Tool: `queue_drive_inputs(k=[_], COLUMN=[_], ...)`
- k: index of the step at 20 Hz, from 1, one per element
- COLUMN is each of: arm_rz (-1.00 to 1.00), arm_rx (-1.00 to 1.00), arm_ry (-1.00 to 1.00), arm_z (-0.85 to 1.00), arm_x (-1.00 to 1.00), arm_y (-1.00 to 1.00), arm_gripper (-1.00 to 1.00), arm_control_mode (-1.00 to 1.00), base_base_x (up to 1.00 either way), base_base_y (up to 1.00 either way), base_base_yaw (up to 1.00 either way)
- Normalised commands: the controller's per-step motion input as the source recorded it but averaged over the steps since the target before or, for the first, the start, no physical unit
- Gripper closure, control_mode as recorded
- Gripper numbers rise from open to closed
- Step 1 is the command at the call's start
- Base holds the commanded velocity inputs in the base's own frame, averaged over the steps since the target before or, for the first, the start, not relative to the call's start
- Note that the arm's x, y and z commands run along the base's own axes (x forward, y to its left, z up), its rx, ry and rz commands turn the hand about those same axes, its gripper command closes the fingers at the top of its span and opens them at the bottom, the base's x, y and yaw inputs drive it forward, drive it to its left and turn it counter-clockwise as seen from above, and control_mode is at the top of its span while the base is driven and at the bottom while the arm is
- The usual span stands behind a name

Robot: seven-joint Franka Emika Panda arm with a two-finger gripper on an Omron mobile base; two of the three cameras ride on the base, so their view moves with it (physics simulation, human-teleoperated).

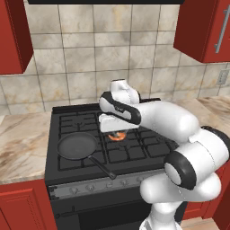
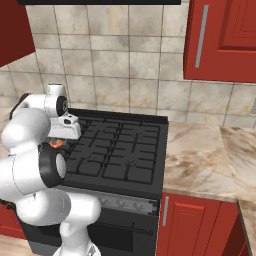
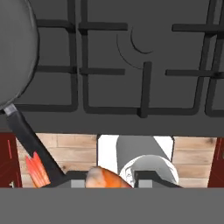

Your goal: Place the shrimp on the plate and place the mushroom on the same plate.

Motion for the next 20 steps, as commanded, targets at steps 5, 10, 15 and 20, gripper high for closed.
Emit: queue_drive_inputs(k=[5,10,15,20], arm_rz=[0.0,0.0,0.0,0.0], arm_rx=[0.0,0.0,0.0,0.0], arm_ry=[0.0,0.0,0.0,0.0], arm_z=[0.33,0.21,0.38,0.34], arm_x=[-0.46,-0.41,-0.29,-0.13], arm_y=[-0.85,-0.77,-0.55,-0.36], arm_gripper=[1.0,1.0,1.0,1.0], arm_control_mode=[-1.0,-1.0,-1.0,-1.0], base_base_x=[0.0,0.0,0.0,0.0], base_base_y=[0.0,0.0,0.0,0.0], base_base_yaw=[0.0,0.0,0.0,0.0])
